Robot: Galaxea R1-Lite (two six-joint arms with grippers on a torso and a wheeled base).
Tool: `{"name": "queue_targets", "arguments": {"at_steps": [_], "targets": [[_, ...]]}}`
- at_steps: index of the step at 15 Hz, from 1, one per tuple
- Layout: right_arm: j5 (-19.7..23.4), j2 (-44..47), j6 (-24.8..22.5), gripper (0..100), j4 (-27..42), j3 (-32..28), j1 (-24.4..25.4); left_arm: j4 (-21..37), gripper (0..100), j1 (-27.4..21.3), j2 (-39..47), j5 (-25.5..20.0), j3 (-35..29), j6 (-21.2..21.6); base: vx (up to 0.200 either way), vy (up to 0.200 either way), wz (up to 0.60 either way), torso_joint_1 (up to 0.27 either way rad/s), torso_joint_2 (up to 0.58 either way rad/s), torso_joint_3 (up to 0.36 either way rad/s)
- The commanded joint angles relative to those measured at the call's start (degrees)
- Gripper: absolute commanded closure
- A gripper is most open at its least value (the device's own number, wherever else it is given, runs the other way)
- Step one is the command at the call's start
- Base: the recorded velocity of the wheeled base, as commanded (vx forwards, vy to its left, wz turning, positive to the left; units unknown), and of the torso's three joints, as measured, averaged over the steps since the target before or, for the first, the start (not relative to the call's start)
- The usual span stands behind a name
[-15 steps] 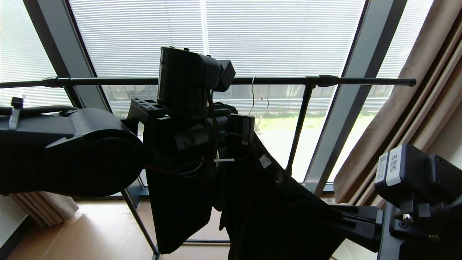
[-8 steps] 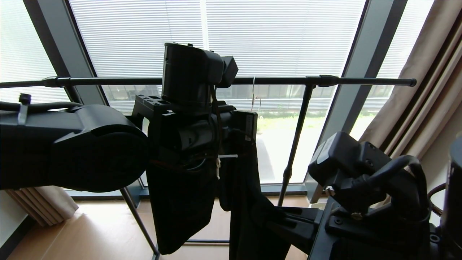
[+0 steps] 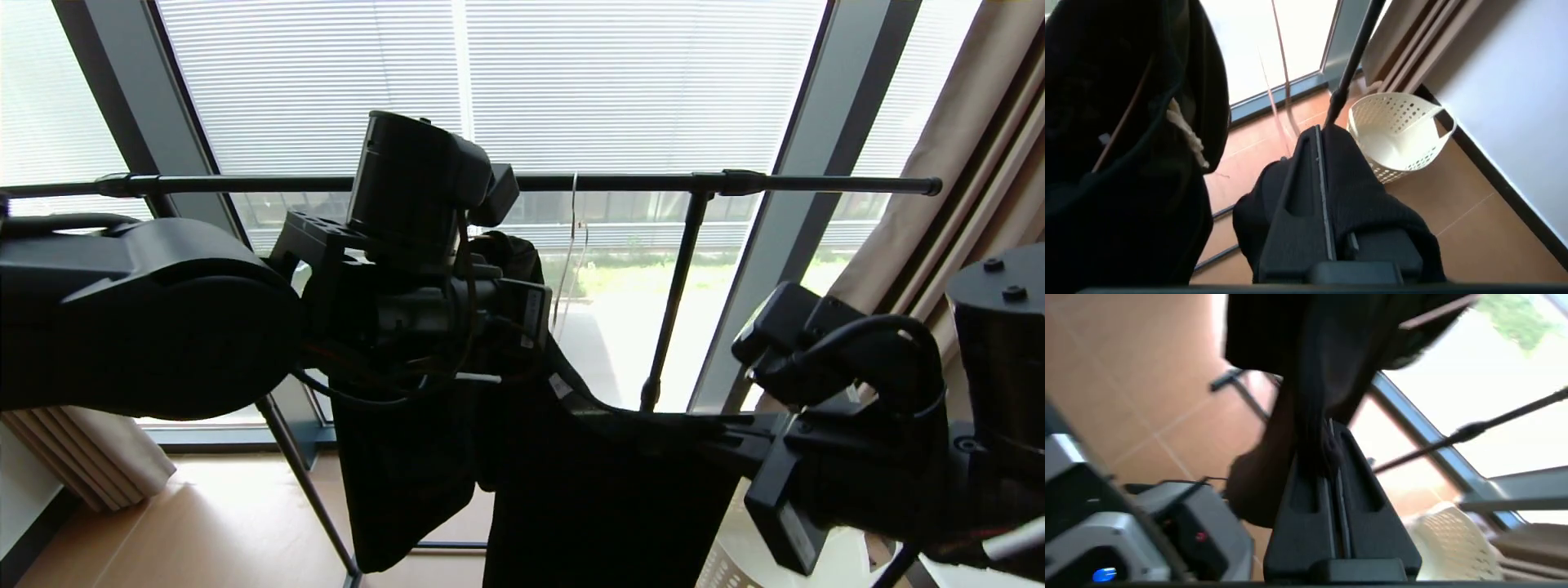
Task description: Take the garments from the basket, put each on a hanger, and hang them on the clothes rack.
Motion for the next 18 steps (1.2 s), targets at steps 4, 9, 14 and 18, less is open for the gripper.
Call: {"name": "queue_targets", "arguments": {"at_steps": [4,9,14,18], "targets": [[-2.54,7.98,1.54,100,-10.51,-3.70,-8.83,9.90,100,1.03,-6.69,-0.36,1.22,2.60,0.000,0.000,0.00,0.000,0.00,0.000],[-4.82,15.63,13.23,100,-13.76,-12.05,-7.25,13.06,100,-1.87,-7.92,-5.02,7.81,3.56,0.000,0.000,0.00,0.000,0.00,0.000],[-5.35,18.97,19.73,100,-18.86,-14.24,-2.59,13.06,100,-7.41,-6.34,-14.07,10.63,-2.68,0.000,0.000,0.00,0.000,0.00,0.000],[-5.53,19.94,22.55,100,-22.20,-15.21,-2.15,12.89,100,-8.91,-4.67,-16.80,10.80,-6.28,0.000,0.000,0.00,0.000,0.00,0.000]]}}
